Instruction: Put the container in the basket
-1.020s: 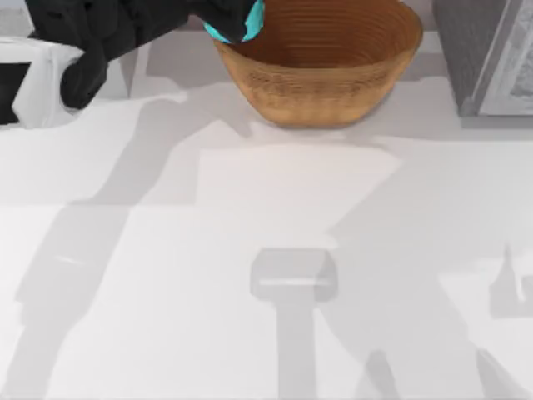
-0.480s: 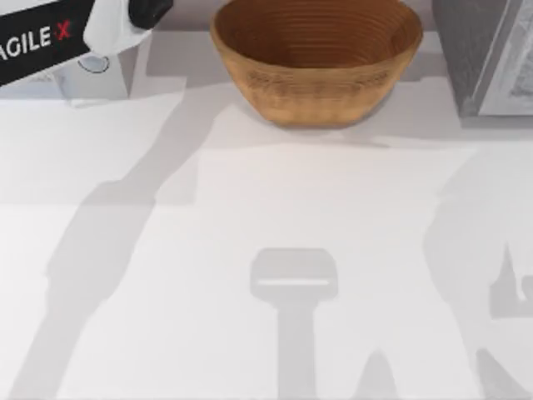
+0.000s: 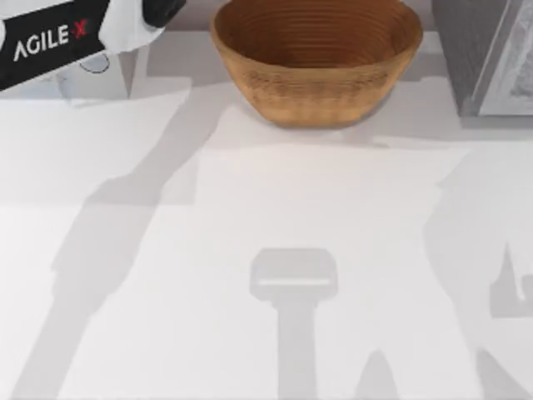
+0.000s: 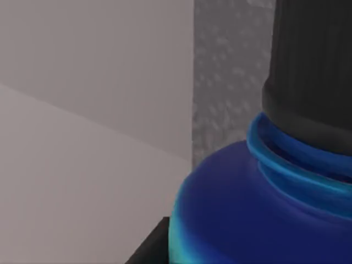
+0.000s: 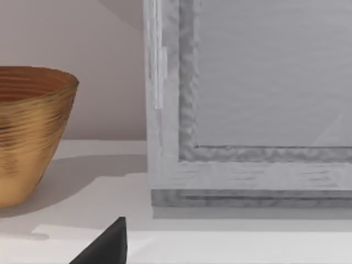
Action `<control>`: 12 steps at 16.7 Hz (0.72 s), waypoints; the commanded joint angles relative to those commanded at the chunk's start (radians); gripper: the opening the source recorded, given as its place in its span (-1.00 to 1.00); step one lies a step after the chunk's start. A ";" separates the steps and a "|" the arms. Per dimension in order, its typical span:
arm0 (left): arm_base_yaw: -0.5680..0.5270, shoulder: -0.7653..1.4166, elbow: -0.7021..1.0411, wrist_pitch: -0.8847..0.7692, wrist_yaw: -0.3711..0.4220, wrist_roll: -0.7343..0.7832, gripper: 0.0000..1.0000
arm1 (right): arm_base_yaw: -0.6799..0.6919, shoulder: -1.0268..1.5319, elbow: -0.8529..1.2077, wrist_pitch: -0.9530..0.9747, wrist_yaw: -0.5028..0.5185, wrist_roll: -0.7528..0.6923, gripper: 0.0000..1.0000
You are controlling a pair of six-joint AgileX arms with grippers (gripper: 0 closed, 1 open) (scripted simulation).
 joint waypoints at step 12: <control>-0.033 0.184 0.181 -0.005 -0.032 -0.004 -0.85 | 0.000 0.000 0.000 0.000 0.000 0.000 1.00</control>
